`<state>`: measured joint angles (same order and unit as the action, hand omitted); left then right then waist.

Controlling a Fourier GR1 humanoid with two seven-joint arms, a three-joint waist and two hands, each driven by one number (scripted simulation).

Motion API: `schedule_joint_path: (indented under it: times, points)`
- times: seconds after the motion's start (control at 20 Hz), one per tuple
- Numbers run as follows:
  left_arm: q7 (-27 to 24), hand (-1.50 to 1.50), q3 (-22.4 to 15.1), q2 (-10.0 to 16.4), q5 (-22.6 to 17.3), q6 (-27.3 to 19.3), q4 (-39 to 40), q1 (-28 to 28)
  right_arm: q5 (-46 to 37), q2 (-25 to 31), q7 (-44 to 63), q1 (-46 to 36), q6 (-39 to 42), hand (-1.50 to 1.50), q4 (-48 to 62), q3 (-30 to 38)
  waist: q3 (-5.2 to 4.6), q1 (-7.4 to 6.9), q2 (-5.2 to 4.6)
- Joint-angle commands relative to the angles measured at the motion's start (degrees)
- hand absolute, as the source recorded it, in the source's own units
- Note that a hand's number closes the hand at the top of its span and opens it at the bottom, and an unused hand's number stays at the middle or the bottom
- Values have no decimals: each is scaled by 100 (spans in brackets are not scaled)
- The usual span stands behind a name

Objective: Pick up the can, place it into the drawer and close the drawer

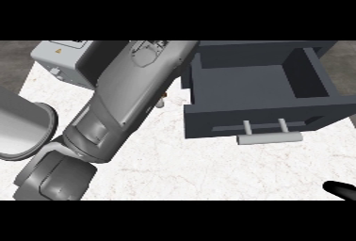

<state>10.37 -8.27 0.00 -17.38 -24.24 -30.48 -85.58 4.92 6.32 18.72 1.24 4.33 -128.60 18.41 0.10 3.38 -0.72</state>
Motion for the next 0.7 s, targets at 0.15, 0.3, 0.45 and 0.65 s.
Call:
schedule_joint_path:
  times: [0.15,0.3,0.45,0.65]
  points:
    - [-379,150,-411,0,-454,-264,722,-438,-52,177,186,-346,5,-150,156,-99,6,150,-45]
    - [-223,150,-841,0,-616,-674,688,-441,-97,128,335,-454,-112,-150,49,-179,6,155,-16]
    - [-165,-150,-809,0,-756,-922,930,-607,-50,267,486,-629,-91,-150,110,-143,7,196,-38]
    - [-611,-150,-927,0,-852,-1084,1072,-421,-37,123,287,-313,20,-150,-26,-255,10,260,-54]
